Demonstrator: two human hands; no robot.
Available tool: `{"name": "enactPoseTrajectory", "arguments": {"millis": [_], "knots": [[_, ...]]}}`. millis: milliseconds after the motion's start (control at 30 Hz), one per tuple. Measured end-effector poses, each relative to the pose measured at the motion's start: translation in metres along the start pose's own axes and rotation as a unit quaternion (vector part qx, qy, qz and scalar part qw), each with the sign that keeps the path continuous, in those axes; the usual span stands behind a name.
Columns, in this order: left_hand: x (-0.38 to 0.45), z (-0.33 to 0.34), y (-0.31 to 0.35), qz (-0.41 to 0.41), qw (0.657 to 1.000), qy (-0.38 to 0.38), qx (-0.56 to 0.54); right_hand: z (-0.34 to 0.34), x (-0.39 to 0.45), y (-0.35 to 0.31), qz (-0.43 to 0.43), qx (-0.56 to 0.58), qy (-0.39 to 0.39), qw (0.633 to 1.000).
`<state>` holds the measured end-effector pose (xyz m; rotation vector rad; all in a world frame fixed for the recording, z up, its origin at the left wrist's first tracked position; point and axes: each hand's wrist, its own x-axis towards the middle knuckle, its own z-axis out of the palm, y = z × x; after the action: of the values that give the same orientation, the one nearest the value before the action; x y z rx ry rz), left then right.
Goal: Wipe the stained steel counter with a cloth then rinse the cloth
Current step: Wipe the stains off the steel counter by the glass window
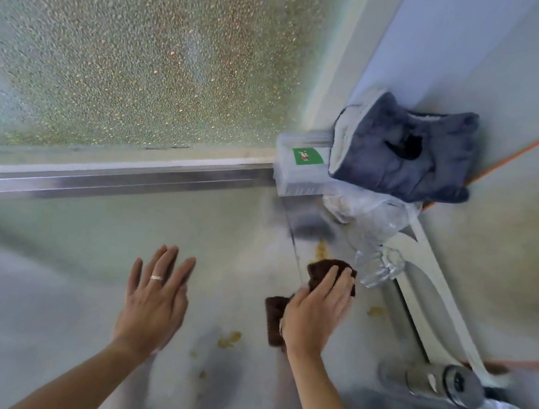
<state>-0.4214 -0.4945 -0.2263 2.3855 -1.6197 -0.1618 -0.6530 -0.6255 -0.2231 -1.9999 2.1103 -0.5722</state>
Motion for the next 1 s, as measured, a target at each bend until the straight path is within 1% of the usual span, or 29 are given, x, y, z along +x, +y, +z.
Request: {"name": "enactPoseTrajectory", "arguments": {"millis": [67,167,267,367,433,533,600,667,700,733,767,800,833,867,933,1000], "knots": [[0.000,0.001,0.000,0.001,1.000,0.006,0.000,0.009,0.017,-0.004,-0.025,-0.007,-0.009,1.000],[0.001,0.002,-0.001,0.005,1.000,0.012,0.001,0.016,0.048,-0.015,-0.054,0.019,-0.016,0.998],[0.002,0.004,-0.002,0.008,1.000,0.012,0.002,0.019,0.070,-0.022,-0.106,0.043,-0.041,0.993],[0.001,0.004,-0.003,0.008,1.000,0.010,0.010,0.015,0.074,-0.023,-0.130,0.114,-0.065,0.983],[0.002,0.003,-0.003,0.005,1.000,0.014,0.006,0.009,0.059,-0.022,-0.142,0.175,-0.075,0.971],[0.001,0.000,-0.001,0.006,1.000,0.020,-0.001,0.000,0.015,-0.021,-0.159,0.214,-0.081,0.960],[0.000,-0.004,-0.001,0.002,1.000,0.011,-0.012,-0.008,-0.022,-0.022,-0.193,0.223,-0.125,0.947],[-0.002,-0.009,-0.001,0.005,0.999,-0.007,-0.033,-0.017,-0.052,-0.021,-0.253,0.236,-0.189,0.919],[-0.004,-0.011,-0.002,0.011,0.999,-0.011,-0.049,-0.022,-0.059,-0.018,-0.280,0.240,-0.206,0.907],[-0.006,-0.013,-0.004,0.018,0.998,-0.012,-0.060,-0.026,-0.061,-0.013,-0.295,0.239,-0.203,0.903],[-0.010,-0.015,-0.008,0.026,0.998,-0.008,-0.060,-0.030,-0.059,-0.008,-0.295,0.230,-0.183,0.909],[-0.016,-0.016,-0.015,0.030,0.999,-0.001,-0.045,-0.032,-0.052,-0.002,-0.284,0.205,-0.149,0.925],[-0.024,-0.016,-0.022,0.028,0.999,0.005,-0.023,-0.033,-0.045,0.003,-0.265,0.156,-0.114,0.945],[-0.034,-0.016,-0.029,0.023,1.000,0.010,-0.003,-0.032,-0.040,0.006,-0.246,0.091,-0.099,0.960],[-0.056,-0.012,-0.039,0.011,1.000,0.010,0.020,-0.023,-0.040,0.008,-0.222,-0.002,-0.120,0.968],[-0.071,-0.006,-0.041,-0.002,0.999,-0.011,0.039,-0.013,-0.049,0.005,-0.217,-0.024,-0.126,0.968]]}}
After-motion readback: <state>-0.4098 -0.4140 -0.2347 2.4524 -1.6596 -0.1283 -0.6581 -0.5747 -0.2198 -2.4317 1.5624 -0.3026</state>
